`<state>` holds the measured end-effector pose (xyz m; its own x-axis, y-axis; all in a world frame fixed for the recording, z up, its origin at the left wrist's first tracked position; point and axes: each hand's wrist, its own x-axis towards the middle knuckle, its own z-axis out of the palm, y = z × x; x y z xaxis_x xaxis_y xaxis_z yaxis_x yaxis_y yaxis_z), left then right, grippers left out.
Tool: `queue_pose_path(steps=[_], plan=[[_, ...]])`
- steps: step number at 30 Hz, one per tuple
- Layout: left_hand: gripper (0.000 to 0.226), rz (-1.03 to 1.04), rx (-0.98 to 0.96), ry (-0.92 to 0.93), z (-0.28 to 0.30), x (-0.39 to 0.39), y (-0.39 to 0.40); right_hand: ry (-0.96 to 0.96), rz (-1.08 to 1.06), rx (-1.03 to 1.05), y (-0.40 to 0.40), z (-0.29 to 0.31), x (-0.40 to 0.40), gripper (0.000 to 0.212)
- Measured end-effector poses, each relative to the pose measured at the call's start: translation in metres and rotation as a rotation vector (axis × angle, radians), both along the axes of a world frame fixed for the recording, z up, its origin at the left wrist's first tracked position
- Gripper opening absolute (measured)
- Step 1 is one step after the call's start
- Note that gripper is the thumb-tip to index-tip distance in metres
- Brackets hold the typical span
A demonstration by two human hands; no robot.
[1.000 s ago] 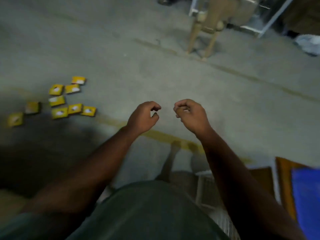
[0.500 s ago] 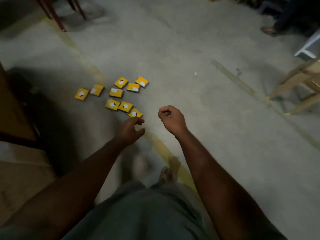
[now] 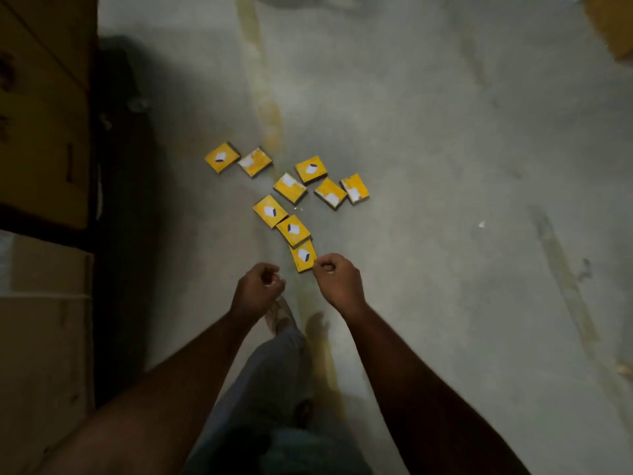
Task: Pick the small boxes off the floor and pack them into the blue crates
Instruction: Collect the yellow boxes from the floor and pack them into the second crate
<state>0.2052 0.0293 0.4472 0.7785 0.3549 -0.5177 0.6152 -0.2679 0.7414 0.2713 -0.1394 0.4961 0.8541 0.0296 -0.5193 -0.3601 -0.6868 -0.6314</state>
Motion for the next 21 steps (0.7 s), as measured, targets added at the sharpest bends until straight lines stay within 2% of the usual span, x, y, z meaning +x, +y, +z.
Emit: queue_pose_path(steps=[4, 7, 11, 13, 15, 18, 19, 21], plan=[[0.022, 0.056, -0.004, 0.091, -0.077, 0.067, 0.003, 0.038, 0.011, -0.058, 0.016, -0.092, 0.073, 0.012], [0.031, 0.113, -0.064, 0.165, -0.148, 0.106, 0.005, 0.228, 0.096, -0.004, 0.022, -0.177, 0.119, 0.015], [0.048, 0.234, -0.133, 0.293, -0.265, 0.132, 0.001, 0.296, 0.113, -0.086, 0.024, -0.298, 0.179, 0.031], [0.047, 0.281, -0.129, 0.369, -0.326, 0.139, -0.008, 0.344, 0.107, -0.106, 0.028, -0.369, 0.204, 0.034], [0.043, 0.339, -0.147, 0.42, -0.388, 0.147, -0.021, 0.376, 0.16, -0.125, 0.035, -0.439, 0.227, 0.026], [0.039, 0.381, -0.078, 0.502, -0.473, 0.165, -0.045, 0.375, 0.152, -0.171, 0.046, -0.521, 0.259, 0.027], [0.044, 0.4, -0.064, 0.524, -0.498, 0.172, -0.053, 0.364, 0.119, -0.174, 0.05, -0.545, 0.265, 0.032], [0.066, 0.445, -0.077, 0.54, -0.537, 0.185, -0.067, 0.312, 0.125, -0.203, 0.057, -0.589, 0.27, 0.062]])
